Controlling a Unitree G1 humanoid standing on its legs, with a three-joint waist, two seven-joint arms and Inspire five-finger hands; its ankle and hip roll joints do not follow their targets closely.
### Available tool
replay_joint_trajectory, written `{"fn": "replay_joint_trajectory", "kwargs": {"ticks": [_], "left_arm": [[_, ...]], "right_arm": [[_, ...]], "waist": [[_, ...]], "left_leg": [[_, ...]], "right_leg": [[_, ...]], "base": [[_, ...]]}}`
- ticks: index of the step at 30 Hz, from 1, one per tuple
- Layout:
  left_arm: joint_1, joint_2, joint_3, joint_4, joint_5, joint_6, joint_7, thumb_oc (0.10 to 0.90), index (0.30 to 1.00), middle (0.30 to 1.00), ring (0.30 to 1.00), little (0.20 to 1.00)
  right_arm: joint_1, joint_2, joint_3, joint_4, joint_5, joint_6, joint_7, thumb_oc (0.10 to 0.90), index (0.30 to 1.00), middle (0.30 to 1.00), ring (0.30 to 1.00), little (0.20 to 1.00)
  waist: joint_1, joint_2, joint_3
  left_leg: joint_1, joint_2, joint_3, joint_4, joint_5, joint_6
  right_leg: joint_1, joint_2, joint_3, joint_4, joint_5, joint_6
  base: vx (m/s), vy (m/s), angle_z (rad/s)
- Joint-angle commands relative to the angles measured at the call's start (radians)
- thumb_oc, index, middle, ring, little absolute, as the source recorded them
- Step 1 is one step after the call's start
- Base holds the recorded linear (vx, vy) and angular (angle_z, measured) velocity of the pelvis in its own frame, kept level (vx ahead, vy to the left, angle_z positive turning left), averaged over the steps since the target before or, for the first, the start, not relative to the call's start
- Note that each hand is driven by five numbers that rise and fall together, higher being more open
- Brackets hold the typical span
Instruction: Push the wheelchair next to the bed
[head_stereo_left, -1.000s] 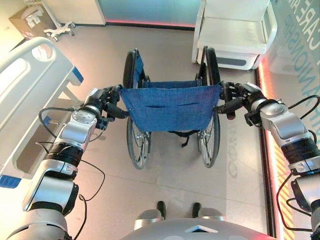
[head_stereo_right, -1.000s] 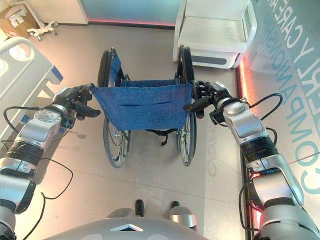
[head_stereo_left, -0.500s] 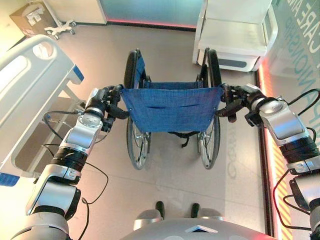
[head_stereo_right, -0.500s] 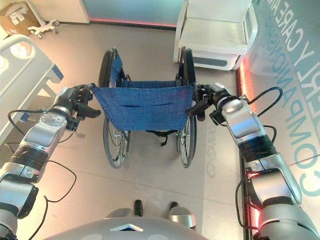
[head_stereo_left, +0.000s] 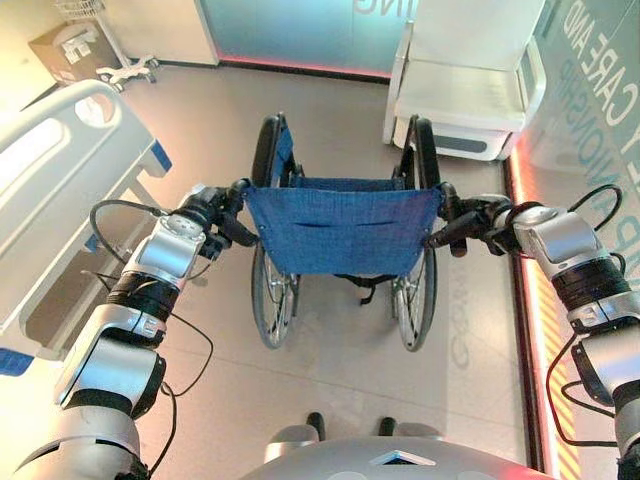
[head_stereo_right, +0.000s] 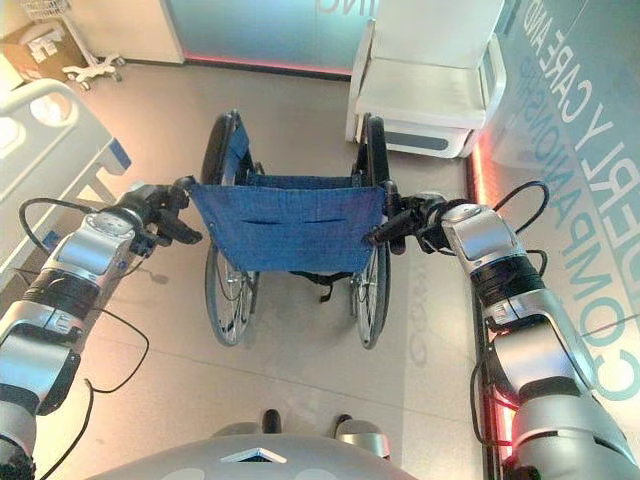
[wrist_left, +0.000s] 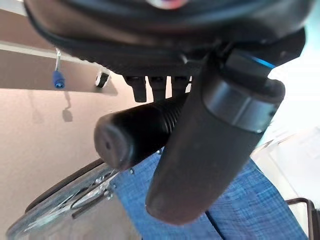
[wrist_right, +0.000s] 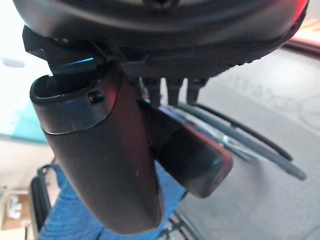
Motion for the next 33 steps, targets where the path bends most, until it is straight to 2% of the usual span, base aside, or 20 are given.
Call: {"fn": "replay_joint_trajectory", "kwargs": {"ticks": [1, 2, 4, 8, 17, 18, 23, 26, 33], "left_arm": [[0.010, 0.134, -0.025, 0.116, 0.077, 0.061, 0.006, 0.800, 0.900, 0.900, 0.900, 0.900], [0.011, 0.134, -0.022, 0.116, 0.049, 0.050, 0.031, 0.565, 0.547, 0.547, 0.547, 0.547], [0.020, 0.124, -0.012, 0.120, 0.017, 0.026, 0.084, 0.400, 0.300, 0.300, 0.300, 0.300], [0.065, 0.104, 0.023, 0.098, -0.028, -0.032, 0.153, 0.400, 0.300, 0.300, 0.300, 0.300], [0.158, 0.042, 0.073, 0.051, -0.059, -0.132, 0.262, 0.400, 0.300, 0.300, 0.300, 0.300], [0.171, 0.030, 0.079, 0.044, -0.062, -0.153, 0.280, 0.400, 0.300, 0.300, 0.300, 0.300], [0.205, -0.002, 0.093, 0.018, -0.046, -0.215, 0.330, 0.400, 0.300, 0.300, 0.300, 0.300], [0.223, -0.024, 0.095, 0.003, -0.024, -0.273, 0.361, 0.400, 0.300, 0.300, 0.300, 0.300], [0.260, -0.082, 0.105, -0.044, -0.060, -0.347, 0.392, 0.400, 0.300, 0.300, 0.300, 0.300]], "right_arm": [[0.022, 0.002, 0.125, 0.093, 0.010, 0.006, 0.046, 0.618, 0.627, 0.627, 0.627, 0.627], [0.016, 0.004, 0.127, 0.098, 0.032, -0.016, 0.022, 0.400, 0.300, 0.300, 0.300, 0.300], [0.019, 0.009, 0.121, 0.097, 0.067, -0.041, -0.024, 0.400, 0.300, 0.300, 0.300, 0.300], [0.050, 0.022, 0.094, 0.063, 0.122, -0.091, -0.140, 0.400, 0.300, 0.300, 0.300, 0.300], [0.121, 0.046, 0.055, -0.024, 0.094, -0.197, -0.278, 0.400, 0.300, 0.300, 0.300, 0.300], [0.127, 0.052, 0.047, -0.037, 0.075, -0.226, -0.294, 0.400, 0.300, 0.300, 0.300, 0.300], [0.146, 0.065, 0.031, -0.079, 0.001, -0.285, -0.351, 0.400, 0.300, 0.300, 0.300, 0.300], [0.156, 0.070, 0.023, -0.091, -0.062, -0.310, -0.372, 0.400, 0.300, 0.300, 0.300, 0.300], [0.181, 0.075, 0.008, -0.117, -0.164, -0.353, -0.392, 0.400, 0.300, 0.300, 0.300, 0.300]], "waist": [[0.086, -0.016, 0.016], [0.087, -0.015, 0.014], [0.087, -0.015, 0.014], [0.087, -0.013, 0.016], [0.081, -0.009, 0.020], [0.080, -0.008, 0.021], [0.080, -0.006, 0.022], [0.080, -0.005, 0.020], [0.084, -0.005, 0.015]], "left_leg": [[-0.014, -0.065, 0.015, 0.055, -0.105, 0.010], [-0.014, -0.065, 0.014, 0.055, -0.104, 0.010], [-0.014, -0.066, 0.014, 0.056, -0.104, 0.010], [-0.013, -0.066, 0.011, 0.056, -0.106, 0.010], [-0.010, -0.064, 0.012, 0.050, -0.108, 0.009], [-0.009, -0.064, 0.012, 0.050, -0.108, 0.010], [-0.009, -0.063, 0.014, 0.051, -0.109, 0.009], [-0.008, -0.063, 0.015, 0.051, -0.111, 0.008], [-0.006, -0.062, 0.016, 0.048, -0.111, 0.007]], "right_leg": [[-0.051, -0.029, -0.009, 0.101, -0.053, 0.017], [-0.050, -0.029, -0.009, 0.101, -0.052, 0.016], [-0.049, -0.029, -0.008, 0.100, -0.053, 0.016], [-0.048, -0.030, -0.005, 0.100, -0.053, 0.015], [-0.049, -0.032, -0.002, 0.099, -0.055, 0.014], [-0.050, -0.032, 0.000, 0.101, -0.056, 0.014], [-0.050, -0.032, 0.001, 0.102, -0.058, 0.015], [-0.049, -0.034, 0.000, 0.101, -0.059, 0.015], [-0.047, -0.036, -0.005, 0.101, -0.061, 0.015]], "base": [[0.00, 0.000, 0.00], [0.00, 0.000, 0.00], [0.00, 0.000, 0.00], [0.00, 0.000, 0.00], [0.00, 0.000, 0.00], [0.00, 0.000, 0.00], [0.00, 0.009, -0.02], [0.00, 0.000, 0.00], [0.00, 0.000, 0.00]]}}
